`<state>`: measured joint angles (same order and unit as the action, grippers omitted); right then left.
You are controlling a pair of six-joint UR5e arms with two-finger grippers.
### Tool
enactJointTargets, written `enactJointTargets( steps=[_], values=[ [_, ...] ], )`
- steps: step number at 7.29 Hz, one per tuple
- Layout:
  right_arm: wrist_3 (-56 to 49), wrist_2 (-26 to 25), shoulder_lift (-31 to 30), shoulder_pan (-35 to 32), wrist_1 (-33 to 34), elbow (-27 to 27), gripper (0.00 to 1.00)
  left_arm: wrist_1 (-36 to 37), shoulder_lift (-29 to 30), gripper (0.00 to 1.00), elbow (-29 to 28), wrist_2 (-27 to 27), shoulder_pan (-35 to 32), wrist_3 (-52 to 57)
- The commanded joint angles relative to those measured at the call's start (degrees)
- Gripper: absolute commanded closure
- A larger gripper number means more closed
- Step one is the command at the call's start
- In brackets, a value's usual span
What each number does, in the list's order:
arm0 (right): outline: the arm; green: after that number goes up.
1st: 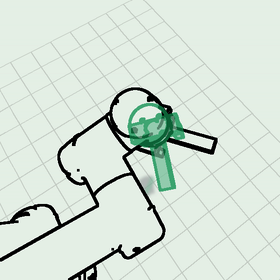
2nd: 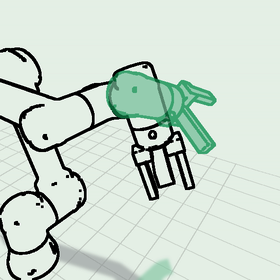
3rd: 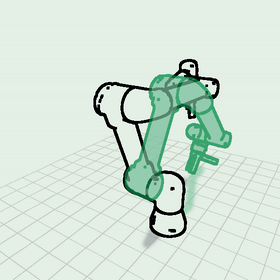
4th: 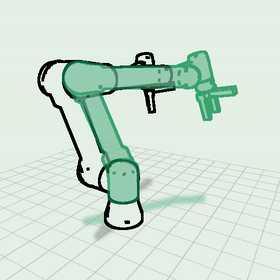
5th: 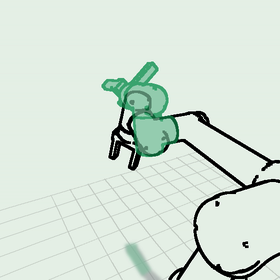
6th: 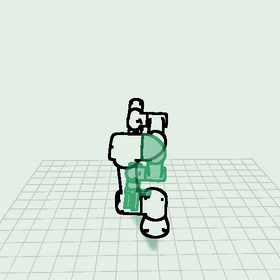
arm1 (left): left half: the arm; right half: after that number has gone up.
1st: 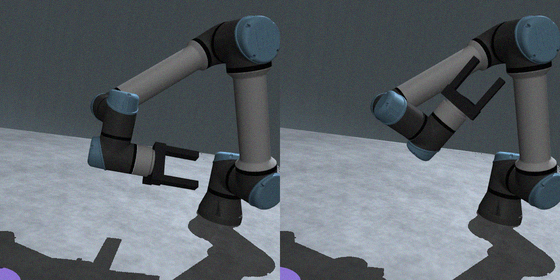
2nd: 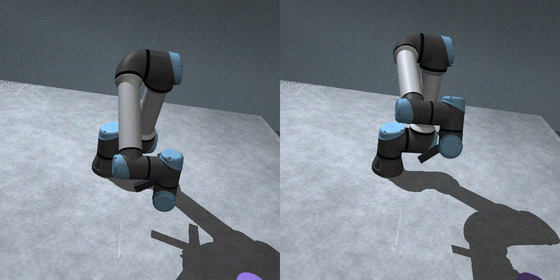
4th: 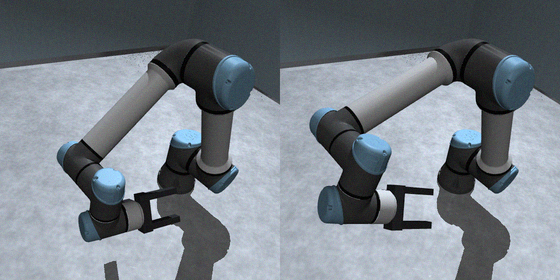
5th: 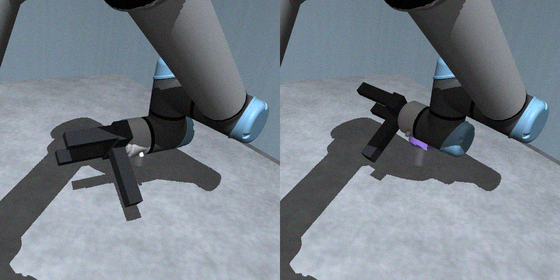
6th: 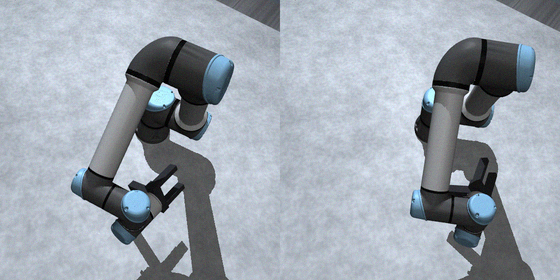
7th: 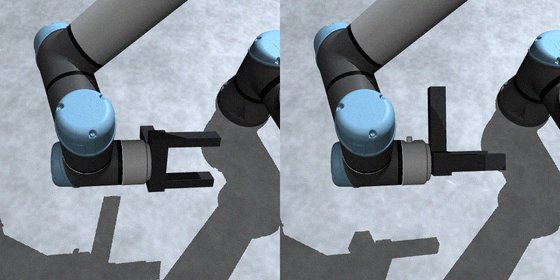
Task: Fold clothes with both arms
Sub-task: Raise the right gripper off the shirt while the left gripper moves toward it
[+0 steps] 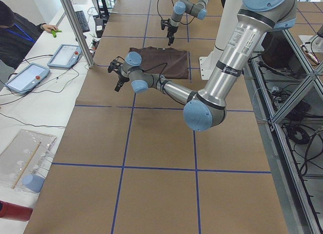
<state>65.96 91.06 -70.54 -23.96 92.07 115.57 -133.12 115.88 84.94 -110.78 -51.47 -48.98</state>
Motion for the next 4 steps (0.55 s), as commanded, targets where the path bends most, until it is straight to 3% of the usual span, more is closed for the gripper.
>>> enactJointTargets(
  steps=[1,2,4],
  values=[
    [7.0,1.4,-6.6,-0.4,-9.8,5.3,0.0,0.2,-6.6,0.0,12.9,0.1,8.5,-12.3],
    [15.4,1.7,-9.4,-0.4,-12.9,7.3,0.0,0.3,-10.3,0.0,18.5,6.0,15.7,-18.9],
    [26.2,0.9,-11.2,1.5,-18.8,8.0,0.01,1.5,-12.7,0.0,23.3,14.9,29.3,-31.6]
  ],
)
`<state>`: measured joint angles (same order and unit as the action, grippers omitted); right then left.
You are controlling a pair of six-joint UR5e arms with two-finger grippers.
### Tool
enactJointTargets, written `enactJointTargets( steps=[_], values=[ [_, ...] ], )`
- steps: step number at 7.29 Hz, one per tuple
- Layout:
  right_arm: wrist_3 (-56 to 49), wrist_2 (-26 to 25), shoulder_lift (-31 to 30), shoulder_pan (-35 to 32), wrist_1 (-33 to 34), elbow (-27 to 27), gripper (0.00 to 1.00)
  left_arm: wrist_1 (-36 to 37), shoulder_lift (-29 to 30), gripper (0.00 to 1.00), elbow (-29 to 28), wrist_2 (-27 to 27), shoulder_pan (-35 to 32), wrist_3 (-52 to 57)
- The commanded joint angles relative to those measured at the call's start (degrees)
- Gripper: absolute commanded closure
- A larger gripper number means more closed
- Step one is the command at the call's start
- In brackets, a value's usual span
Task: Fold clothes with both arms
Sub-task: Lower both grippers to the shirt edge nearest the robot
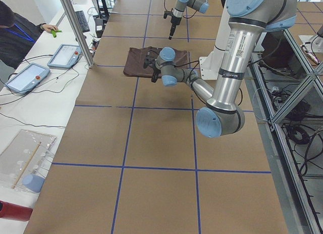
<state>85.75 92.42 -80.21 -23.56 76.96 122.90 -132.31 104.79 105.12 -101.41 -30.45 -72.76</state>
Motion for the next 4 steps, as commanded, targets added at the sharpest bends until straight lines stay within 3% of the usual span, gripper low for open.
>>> enactJointTargets(
  steps=[1,2,3,4],
  values=[
    [10.4,-2.0,-1.8,2.2,-5.5,0.7,0.01,0.7,-1.5,0.0,3.9,9.8,13.9,-14.9],
    [11.4,-4.5,-1.7,3.0,-5.7,0.7,0.01,1.1,-1.5,0.14,3.8,13.7,17.7,-20.2],
    [11.4,-4.5,-1.7,3.0,-5.7,0.7,0.0,2.4,-1.2,0.4,3.5,15.7,20.3,-24.9],
    [11.3,-4.6,-1.8,3.0,-5.7,0.6,0.0,2.8,-1.2,0.54,3.1,16.7,21.6,-28.4]
  ],
)
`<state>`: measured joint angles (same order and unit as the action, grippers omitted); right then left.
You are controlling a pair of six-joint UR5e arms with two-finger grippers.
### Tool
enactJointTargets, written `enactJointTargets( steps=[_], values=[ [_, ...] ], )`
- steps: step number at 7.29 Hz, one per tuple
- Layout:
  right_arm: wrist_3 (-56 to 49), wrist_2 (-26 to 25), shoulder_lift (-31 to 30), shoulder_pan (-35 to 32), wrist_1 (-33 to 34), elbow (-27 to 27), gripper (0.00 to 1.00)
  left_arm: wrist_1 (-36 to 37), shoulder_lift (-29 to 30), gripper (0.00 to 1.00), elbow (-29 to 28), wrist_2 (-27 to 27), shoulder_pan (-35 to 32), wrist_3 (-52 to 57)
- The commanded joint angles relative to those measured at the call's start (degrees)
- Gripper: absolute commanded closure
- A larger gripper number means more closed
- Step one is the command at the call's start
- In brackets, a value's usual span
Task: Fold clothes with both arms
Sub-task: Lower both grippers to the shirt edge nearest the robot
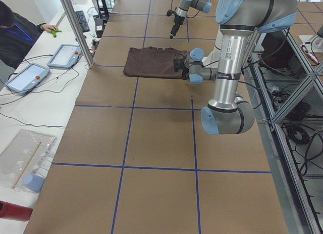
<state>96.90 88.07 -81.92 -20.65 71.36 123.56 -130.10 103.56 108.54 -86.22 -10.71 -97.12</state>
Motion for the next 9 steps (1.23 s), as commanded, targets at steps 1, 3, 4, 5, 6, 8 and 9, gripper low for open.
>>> enactJointTargets(
  steps=[1,3,4,5,6,8,9],
  values=[
    [0.0,-0.3,-0.1,0.1,-0.1,-0.1,0.0,1.0,0.1,0.54,-0.4,1.5,2.5,-4.9],
    [0.0,-0.3,-0.1,0.0,-0.1,-0.1,0.0,1.5,0.3,0.51,-0.5,1.5,3.1,-5.0],
    [-0.2,-0.3,-0.1,0.1,-0.1,-0.1,0.0,1.5,0.4,0.5,-0.7,1.5,3.3,-5.0],
    [-0.2,-0.3,-0.2,0.0,-0.1,-0.1,0.0,1.5,0.6,0.5,-1.4,1.5,3.3,-5.0],
    [-0.3,-0.3,-0.2,0.1,-0.1,-0.1,0.0,1.5,0.9,0.5,-1.6,1.5,3.3,-4.9],
    [-0.3,-0.3,-0.2,0.1,-0.1,-0.1,0.0,1.5,1.2,0.5,-2.0,1.4,3.6,-4.9],
    [-0.3,-0.3,-0.2,0.1,-0.1,-0.1,0.0,1.6,2.2,0.5,-3.3,1.5,3.6,-4.9]
  ],
)
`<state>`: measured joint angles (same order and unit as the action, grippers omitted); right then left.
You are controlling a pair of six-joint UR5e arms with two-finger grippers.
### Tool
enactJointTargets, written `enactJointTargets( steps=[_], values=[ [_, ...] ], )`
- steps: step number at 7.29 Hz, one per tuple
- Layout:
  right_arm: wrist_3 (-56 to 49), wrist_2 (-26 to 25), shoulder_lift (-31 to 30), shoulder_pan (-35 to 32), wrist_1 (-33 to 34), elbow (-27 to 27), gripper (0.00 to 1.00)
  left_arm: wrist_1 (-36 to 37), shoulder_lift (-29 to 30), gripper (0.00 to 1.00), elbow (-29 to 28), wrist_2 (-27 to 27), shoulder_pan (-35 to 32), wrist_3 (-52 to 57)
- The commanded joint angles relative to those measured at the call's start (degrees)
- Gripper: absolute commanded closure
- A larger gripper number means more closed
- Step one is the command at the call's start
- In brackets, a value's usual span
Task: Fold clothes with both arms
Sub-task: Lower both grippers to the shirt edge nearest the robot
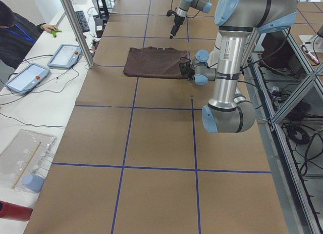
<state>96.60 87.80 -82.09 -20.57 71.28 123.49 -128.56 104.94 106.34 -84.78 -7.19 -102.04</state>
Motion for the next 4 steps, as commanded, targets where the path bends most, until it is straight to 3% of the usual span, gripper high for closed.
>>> enactJointTargets(
  steps=[1,2,3,4],
  values=[
    [0.0,0.0,0.0,0.0,0.0,0.0,0.0,0.1,1.6,0.5,-1.8,0.1,0.1,0.0],
    [0.0,0.0,0.0,0.0,0.0,0.0,0.0,0.0,1.7,0.5,-1.9,0.1,0.1,0.0],
    [0.0,0.0,0.0,0.0,0.0,0.0,0.0,0.0,1.7,0.63,-1.8,0.1,0.1,0.0],
    [0.0,-0.1,0.0,0.1,0.0,0.0,0.0,0.0,1.7,1.0,-1.6,0.1,0.1,0.1]
  ],
)
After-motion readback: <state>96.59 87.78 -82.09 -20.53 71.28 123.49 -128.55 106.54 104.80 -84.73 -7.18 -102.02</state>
